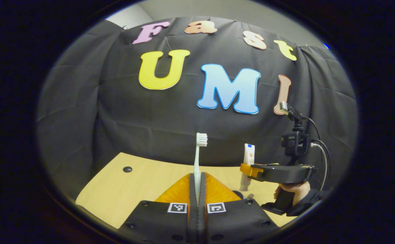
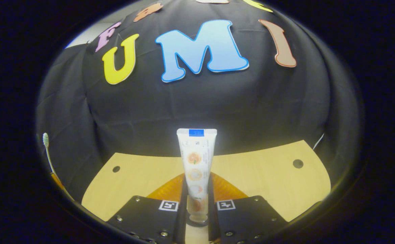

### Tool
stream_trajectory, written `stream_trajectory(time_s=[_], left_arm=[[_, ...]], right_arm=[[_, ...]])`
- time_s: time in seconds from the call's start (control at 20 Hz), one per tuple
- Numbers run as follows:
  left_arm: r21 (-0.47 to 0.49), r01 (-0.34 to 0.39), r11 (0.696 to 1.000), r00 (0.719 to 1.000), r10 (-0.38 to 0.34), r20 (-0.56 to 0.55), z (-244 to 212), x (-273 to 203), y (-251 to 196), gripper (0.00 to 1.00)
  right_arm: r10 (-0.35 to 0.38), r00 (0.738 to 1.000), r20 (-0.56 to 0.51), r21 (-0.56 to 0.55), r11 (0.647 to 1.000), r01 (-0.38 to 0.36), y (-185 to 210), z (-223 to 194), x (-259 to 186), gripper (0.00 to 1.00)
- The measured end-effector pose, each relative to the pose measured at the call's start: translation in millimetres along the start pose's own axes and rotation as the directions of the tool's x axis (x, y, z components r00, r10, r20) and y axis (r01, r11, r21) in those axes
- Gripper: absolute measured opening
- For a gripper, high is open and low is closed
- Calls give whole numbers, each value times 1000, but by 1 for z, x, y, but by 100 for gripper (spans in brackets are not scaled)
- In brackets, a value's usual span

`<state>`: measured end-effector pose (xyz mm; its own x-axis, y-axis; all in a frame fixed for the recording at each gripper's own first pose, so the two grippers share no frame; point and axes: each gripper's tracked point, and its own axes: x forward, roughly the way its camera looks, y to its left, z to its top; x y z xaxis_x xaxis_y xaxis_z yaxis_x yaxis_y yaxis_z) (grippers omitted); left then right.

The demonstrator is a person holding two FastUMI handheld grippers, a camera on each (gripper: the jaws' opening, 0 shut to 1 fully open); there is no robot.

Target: Put the toothbrush and toothpaste on the desktop into the cup, then pick up the cup and place it on the coaster on the desktop.

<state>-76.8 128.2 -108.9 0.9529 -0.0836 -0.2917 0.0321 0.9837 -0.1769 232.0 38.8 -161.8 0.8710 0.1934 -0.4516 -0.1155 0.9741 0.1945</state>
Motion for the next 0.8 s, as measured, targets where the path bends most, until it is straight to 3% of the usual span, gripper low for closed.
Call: stream_trajectory(time_s=[0.3, 0.5, 0.8], left_arm=[[-5, -53, 999, 999, 53, -6, -1, -11, 14, 6], [-5, -88, 996, 996, 88, -8, -3, -23, 23, 7], [-39, -148, 988, 989, 147, -23, -8, -43, 47, 7]], right_arm=[[30, 997, -75, -37, 999, -33, 3, -32, 37, 27], [-18, 999, -51, -109, 994, 12, 0, -44, 49, 27], [-46, 996, -73, -109, 993, 37, 2, -79, 56, 26]])
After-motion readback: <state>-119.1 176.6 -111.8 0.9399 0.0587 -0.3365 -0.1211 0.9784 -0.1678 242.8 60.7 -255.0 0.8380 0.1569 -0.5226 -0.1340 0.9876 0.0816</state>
